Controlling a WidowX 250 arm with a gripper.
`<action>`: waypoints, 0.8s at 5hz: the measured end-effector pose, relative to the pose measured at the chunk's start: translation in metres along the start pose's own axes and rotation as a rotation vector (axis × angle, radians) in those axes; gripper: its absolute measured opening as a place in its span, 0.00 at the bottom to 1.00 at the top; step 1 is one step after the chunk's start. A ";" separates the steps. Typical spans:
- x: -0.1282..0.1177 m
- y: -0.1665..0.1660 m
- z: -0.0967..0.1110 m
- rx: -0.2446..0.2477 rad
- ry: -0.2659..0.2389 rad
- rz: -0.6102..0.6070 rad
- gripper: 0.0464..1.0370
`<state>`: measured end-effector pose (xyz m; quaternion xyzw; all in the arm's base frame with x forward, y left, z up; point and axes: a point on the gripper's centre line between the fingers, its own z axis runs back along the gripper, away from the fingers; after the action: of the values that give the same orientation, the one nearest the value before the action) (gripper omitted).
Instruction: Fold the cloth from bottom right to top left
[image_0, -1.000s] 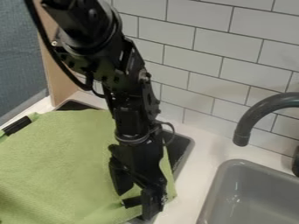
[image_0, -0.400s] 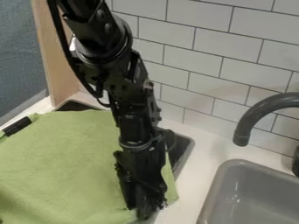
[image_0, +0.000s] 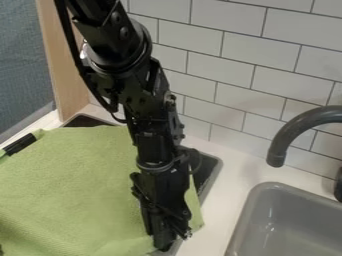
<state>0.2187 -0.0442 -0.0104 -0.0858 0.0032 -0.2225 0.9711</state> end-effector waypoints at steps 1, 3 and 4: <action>-0.001 -0.004 0.006 -0.024 0.020 -0.018 0.02; 0.016 0.017 0.058 -0.050 -0.033 -0.046 0.01; 0.016 0.045 0.083 -0.065 -0.053 0.001 0.01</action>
<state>0.2561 0.0025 0.0647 -0.1232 -0.0154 -0.2194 0.9677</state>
